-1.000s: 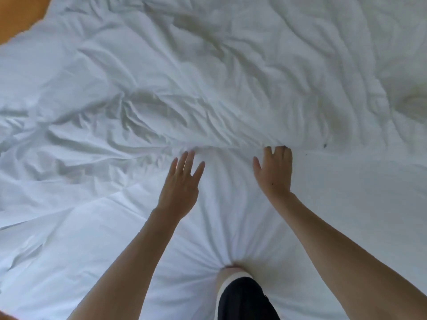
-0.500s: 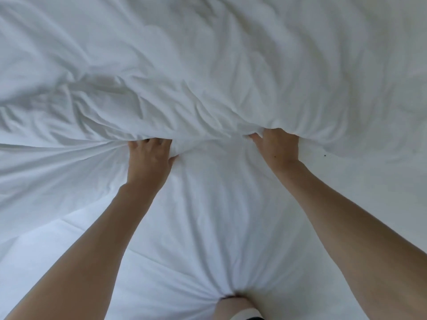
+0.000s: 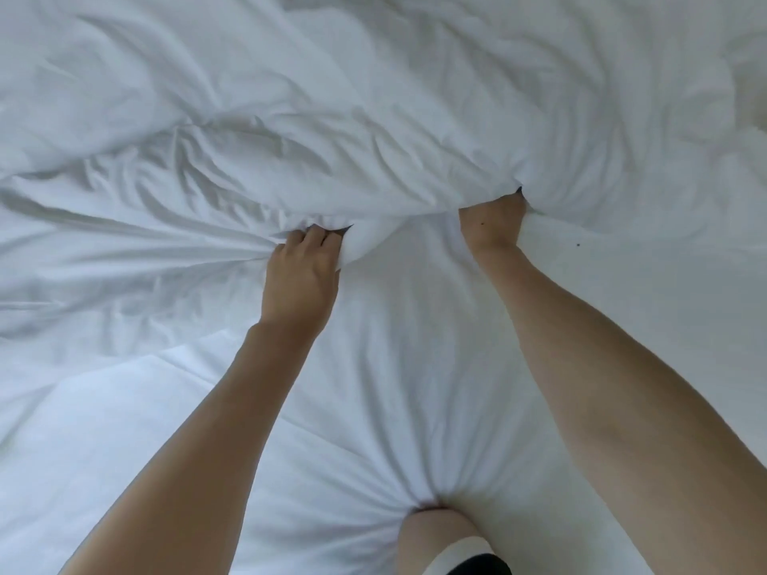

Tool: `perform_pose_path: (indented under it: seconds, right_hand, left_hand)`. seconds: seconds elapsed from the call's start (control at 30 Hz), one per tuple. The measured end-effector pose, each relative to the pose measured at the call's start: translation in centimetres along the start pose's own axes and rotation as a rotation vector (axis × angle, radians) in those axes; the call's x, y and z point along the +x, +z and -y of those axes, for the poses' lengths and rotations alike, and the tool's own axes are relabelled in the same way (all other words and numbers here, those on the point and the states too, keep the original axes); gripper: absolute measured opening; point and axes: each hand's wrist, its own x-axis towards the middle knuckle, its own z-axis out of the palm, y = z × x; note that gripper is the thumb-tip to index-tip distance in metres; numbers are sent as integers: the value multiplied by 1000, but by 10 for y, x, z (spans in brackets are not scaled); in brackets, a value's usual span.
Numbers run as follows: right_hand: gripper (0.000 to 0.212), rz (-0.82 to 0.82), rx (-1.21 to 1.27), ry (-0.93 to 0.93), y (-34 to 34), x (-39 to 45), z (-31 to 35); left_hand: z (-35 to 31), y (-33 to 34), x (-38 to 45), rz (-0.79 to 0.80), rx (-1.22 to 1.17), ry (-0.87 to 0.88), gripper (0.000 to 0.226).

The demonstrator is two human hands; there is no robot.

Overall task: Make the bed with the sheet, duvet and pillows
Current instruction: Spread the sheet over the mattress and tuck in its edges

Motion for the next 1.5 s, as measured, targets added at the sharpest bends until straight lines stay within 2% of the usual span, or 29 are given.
perform_pose_path:
  seconds: [0.1,0.2,0.27,0.37,0.43,0.5,0.6,0.67,0.77,0.8,0.83,0.87,0.9,0.93,1.0,1.03,1.1,1.17,1.23,1.3,1.37,1.4,1.43,1.5]
  right_hand:
    - [22,-26,-108,-288,-32,-23,-15]
    - [19,-12,-92,-349,-76,-69,-43]
    - [26,82,-103,-369,-107,-114,-62]
    - [45,235,-107,-309,-150,-199,-96]
    - [49,326,-133,-293,-180,-256,-129]
    - [48,413,-151,-245,-216,-307,-160]
    - [50,463,-153,-229,-274,-367,-201]
    - [61,438,-133,-282,-312,-404,-226]
    - [82,542,-135,-133,-372,-452,-280]
    - [75,559,-136,-16,-395,-459,-299]
    - [58,567,-124,93,-418,-460,-315]
    - [46,593,-226,63,-435,-457,-331]
    - [50,643,-231,-30,-444,-452,-344]
    - [52,712,-266,-80,-444,-447,-358]
    - [34,814,-250,-56,-446,-433,-359]
    - [37,854,-208,-33,-439,-425,-356]
    - [54,924,-326,-162,-407,-404,-353]
    - [54,975,-356,-246,-381,-388,-357]
    - [50,956,-262,-290,-359,-370,-374]
    - [42,921,-111,-273,-346,-351,-398]
    - [37,846,53,-282,-340,-329,-421]
    - [36,831,107,-285,-340,-320,-430]
    - [36,838,142,-290,-341,-313,-437]
    - [38,861,166,-338,-346,-305,-447]
  left_hand:
    - [-22,-17,-31,4,-27,-12,37]
    - [-43,-37,-84,27,-60,22,35]
    - [-54,-53,-129,42,-102,50,36]
    - [-67,-86,-209,88,-147,79,46]
    - [-70,-114,-255,131,-163,68,52]
    - [-69,-144,-283,146,-155,46,49]
    - [-64,-185,-286,144,-113,76,37]
    - [-64,-204,-276,143,-98,88,35]
    - [-66,-220,-267,132,-44,68,33]
    - [-66,-222,-266,141,-16,48,34]
    - [-67,-222,-266,168,10,24,36]
    - [-70,-220,-266,195,34,5,37]
    - [-75,-217,-266,208,54,-7,36]
    - [-83,-213,-267,205,67,-13,36]
    - [-110,-201,-274,204,73,14,52]
    - [-129,-193,-279,213,68,50,59]
    - [-179,-176,-296,240,12,142,61]
    - [-239,-154,-318,323,-93,247,58]
    - [-303,-130,-341,428,-188,365,57]
    - [-362,-104,-365,558,-186,481,70]
    - [-408,-82,-378,670,-144,438,88]
    - [-425,-74,-377,649,-118,355,87]
    - [-437,-67,-371,586,-106,258,73]
    - [-451,-55,-354,387,-168,88,27]
